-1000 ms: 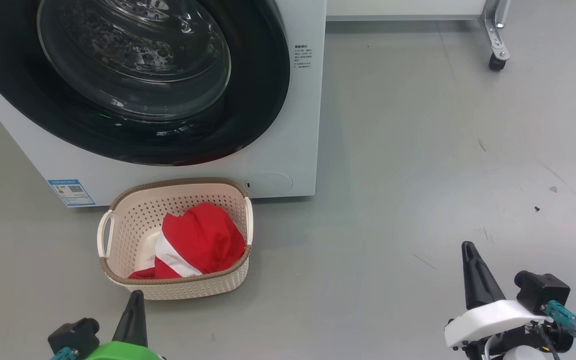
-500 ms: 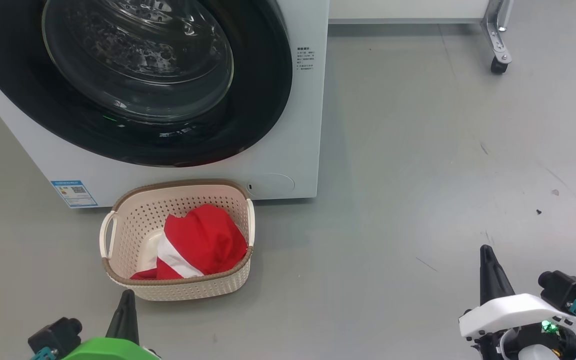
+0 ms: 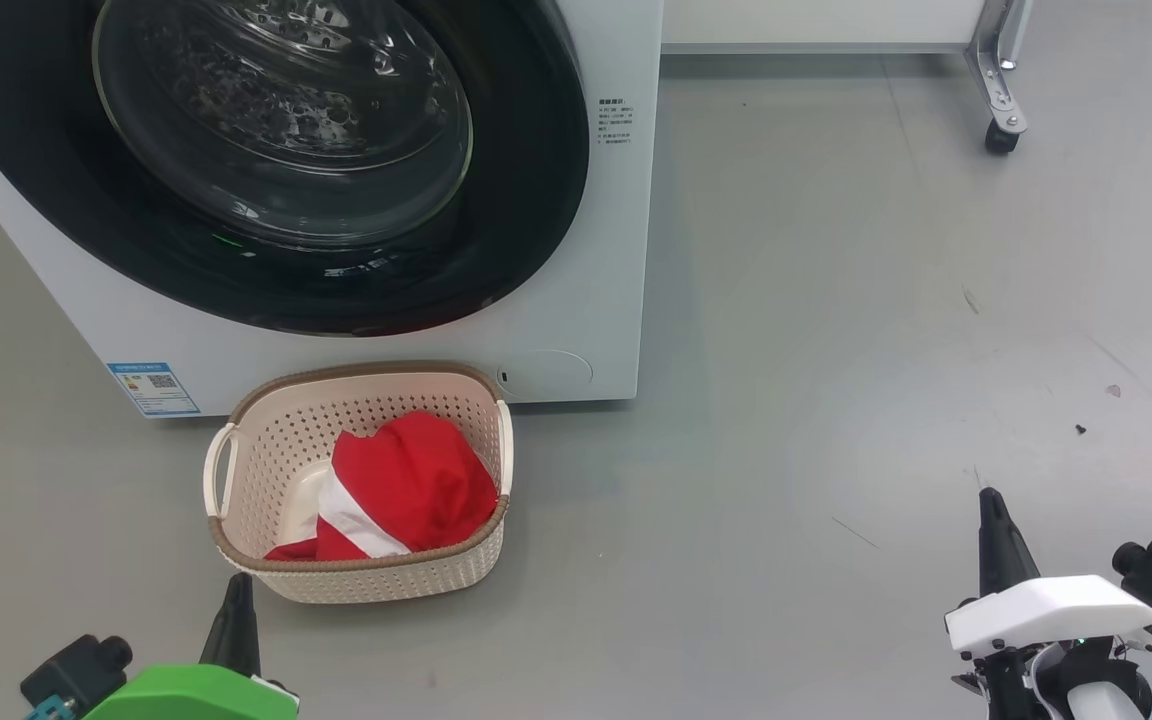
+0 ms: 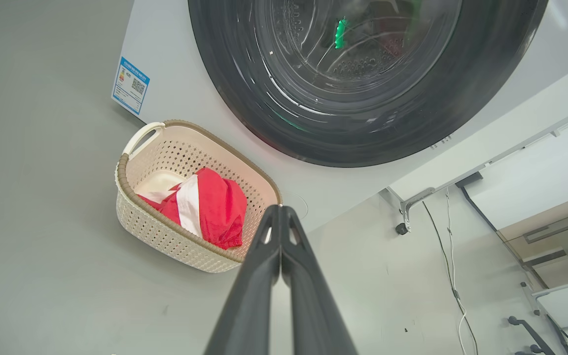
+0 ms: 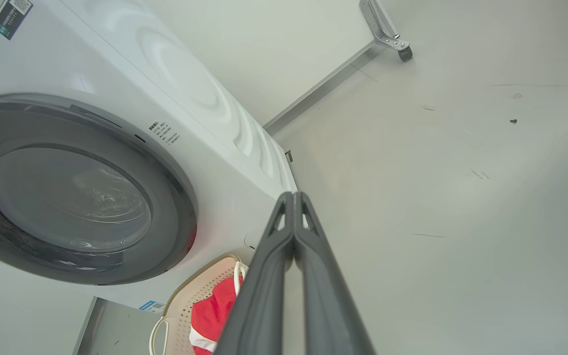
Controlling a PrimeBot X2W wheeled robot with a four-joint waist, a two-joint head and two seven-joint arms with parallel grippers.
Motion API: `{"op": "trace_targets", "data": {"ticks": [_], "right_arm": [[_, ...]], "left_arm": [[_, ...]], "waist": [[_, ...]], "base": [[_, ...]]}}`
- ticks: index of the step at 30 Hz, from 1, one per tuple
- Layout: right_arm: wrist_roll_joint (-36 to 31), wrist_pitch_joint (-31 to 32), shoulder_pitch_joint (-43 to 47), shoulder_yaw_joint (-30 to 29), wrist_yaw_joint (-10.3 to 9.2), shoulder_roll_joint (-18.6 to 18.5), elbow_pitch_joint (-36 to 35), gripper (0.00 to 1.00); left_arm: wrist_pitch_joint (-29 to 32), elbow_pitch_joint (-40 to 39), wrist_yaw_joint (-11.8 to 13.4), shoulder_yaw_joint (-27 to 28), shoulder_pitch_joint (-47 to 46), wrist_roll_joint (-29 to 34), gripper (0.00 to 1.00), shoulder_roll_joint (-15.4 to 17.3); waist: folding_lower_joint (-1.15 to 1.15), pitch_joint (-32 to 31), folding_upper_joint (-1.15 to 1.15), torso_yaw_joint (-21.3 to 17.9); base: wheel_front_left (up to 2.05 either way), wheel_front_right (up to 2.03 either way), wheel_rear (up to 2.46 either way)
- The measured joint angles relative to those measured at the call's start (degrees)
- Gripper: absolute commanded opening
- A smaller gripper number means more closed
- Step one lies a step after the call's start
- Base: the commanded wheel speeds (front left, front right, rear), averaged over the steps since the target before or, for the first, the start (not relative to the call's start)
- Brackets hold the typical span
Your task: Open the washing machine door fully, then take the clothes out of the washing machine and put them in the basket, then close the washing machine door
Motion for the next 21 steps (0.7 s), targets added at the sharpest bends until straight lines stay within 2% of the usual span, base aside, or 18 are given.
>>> {"op": "trace_targets", "data": {"ticks": [21], "right_arm": [[16.07,4.02,-1.26,-3.22,1.19,-0.23,0.65,0.0]], "left_arm": [[4.26,-1.36,-0.54,3.01,-1.02,-14.02,0.0,0.07]], "waist": [[0.0,-0.54,0.0,0.4]], "base": [[0.0,0.0,0.0]]}}
